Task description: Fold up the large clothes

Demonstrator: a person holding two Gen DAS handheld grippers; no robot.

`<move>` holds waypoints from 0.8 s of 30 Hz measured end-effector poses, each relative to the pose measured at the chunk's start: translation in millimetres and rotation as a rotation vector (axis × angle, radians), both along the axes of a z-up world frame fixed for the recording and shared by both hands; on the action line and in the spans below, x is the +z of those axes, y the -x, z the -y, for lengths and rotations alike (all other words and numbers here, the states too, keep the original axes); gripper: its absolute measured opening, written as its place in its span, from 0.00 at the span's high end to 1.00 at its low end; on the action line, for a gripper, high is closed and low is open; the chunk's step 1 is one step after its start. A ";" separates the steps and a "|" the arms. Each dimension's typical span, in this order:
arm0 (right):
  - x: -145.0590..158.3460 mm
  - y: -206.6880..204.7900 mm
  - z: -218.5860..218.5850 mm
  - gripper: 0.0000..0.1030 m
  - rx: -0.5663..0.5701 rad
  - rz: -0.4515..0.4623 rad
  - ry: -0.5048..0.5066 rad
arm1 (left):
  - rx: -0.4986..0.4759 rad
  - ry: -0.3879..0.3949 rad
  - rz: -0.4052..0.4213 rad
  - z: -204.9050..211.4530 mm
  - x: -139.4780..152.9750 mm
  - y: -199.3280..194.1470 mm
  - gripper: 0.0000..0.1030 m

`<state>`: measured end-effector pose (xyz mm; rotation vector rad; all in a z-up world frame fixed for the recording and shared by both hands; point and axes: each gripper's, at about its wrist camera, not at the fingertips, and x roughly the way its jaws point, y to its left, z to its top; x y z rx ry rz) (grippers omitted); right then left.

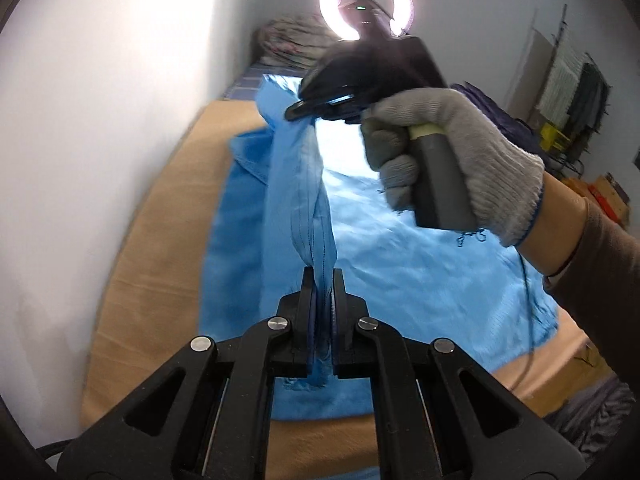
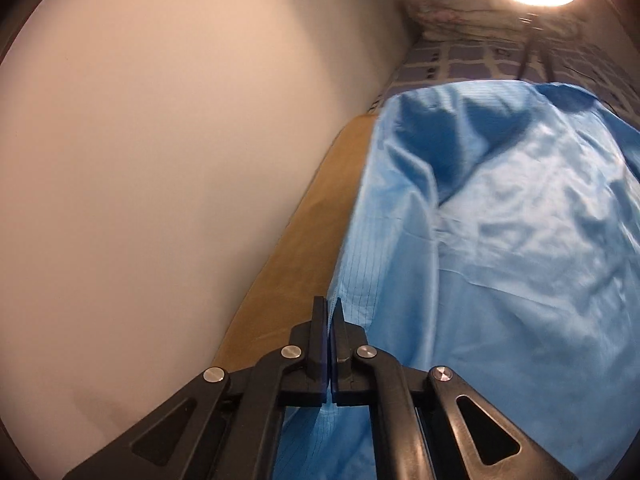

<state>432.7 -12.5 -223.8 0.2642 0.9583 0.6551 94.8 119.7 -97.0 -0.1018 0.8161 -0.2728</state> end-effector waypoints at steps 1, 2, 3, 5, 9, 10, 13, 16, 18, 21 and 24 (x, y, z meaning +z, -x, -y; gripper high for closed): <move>-4.2 2.6 12.0 1.00 -0.015 -0.006 -0.016 | -0.015 0.014 -0.009 1.1 -0.4 2.8 0.97; -8.0 7.1 25.5 1.00 -0.027 -0.014 -0.033 | -0.033 0.035 -0.019 3.0 -0.8 5.4 0.97; -13.3 11.9 39.3 1.00 -0.040 -0.019 -0.047 | -0.046 0.051 -0.025 6.3 -0.3 5.0 0.97; -22.6 21.3 58.3 1.00 -0.061 -0.029 -0.055 | -0.080 0.077 -0.038 6.1 -0.1 11.9 0.90; -51.1 34.8 107.6 1.00 -0.127 -0.078 -0.104 | -0.113 0.132 -0.037 -0.4 5.8 21.8 0.67; -56.7 37.3 119.3 1.00 -0.142 -0.093 -0.124 | -0.114 0.146 -0.039 -0.2 5.3 21.0 0.67; -87.2 48.0 152.6 1.00 -0.192 -0.162 -0.178 | -0.088 0.158 -0.055 1.4 1.6 13.6 0.67; -123.1 64.0 177.9 1.00 -0.238 -0.256 -0.221 | -0.040 0.140 -0.099 -1.7 -12.5 0.5 0.67; -145.3 69.9 184.0 0.96 -0.245 -0.308 -0.222 | -0.003 0.156 -0.164 -9.8 -29.7 -8.0 0.67; -152.7 83.7 184.8 0.83 -0.199 -0.312 -0.209 | 0.037 0.219 -0.270 -20.6 -55.3 -17.7 0.67; -144.2 96.7 176.8 0.75 -0.131 -0.281 -0.155 | 0.083 0.306 -0.369 -29.3 -82.4 -27.3 0.67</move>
